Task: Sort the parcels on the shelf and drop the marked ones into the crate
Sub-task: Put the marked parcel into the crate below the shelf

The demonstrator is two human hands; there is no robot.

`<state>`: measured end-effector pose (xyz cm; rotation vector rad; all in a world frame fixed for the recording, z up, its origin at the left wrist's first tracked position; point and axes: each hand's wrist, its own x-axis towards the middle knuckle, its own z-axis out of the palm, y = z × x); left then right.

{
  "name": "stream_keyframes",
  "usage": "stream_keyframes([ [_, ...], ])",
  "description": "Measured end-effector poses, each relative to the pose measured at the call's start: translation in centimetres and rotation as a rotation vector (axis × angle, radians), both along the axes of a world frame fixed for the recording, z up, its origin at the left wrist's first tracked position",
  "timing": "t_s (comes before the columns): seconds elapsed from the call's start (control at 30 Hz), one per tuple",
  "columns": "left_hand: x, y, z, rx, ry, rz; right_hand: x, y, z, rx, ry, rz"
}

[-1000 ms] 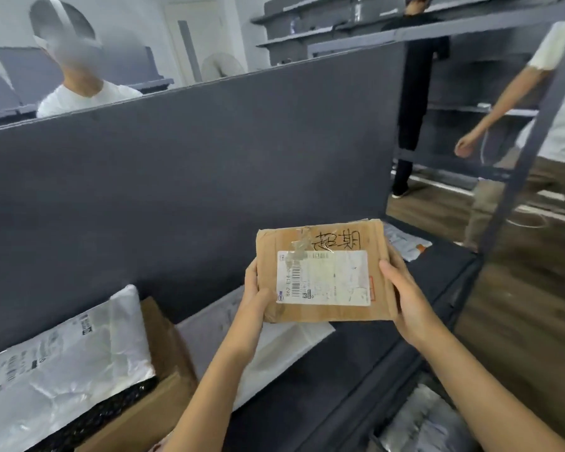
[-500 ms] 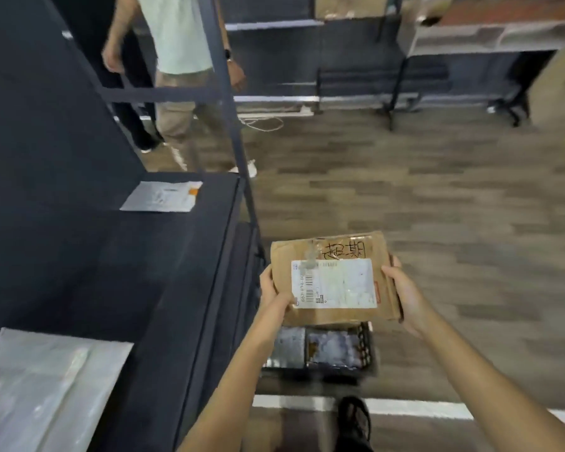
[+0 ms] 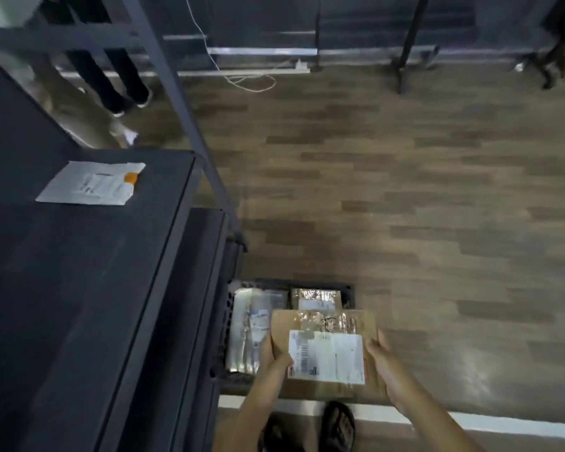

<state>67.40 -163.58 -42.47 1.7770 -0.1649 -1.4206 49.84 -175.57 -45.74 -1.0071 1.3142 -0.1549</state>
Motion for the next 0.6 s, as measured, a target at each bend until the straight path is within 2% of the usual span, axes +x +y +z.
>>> stream_keyframes([
  [0.17, 1.2, -1.2, -11.7, 0.184, 0.139, 0.007, 0.6, 0.1, -11.9, 0.083, 0.161, -0.031],
  [0.37, 0.4, -1.4, -24.7, 0.352, 0.089, -0.092, 0.6, 1.0, -24.9, 0.135, 0.260, -0.094],
  [0.5, 0.5, -1.7, -29.7, 0.371, 0.034, -0.105, 0.9, 0.9, -28.9, 0.142, 0.217, -0.129],
  [0.6, 1.2, -3.4, -31.6, 0.296, 0.014, -0.104, 2.0, -0.7, -30.2, 0.082, 0.231, -0.130],
])
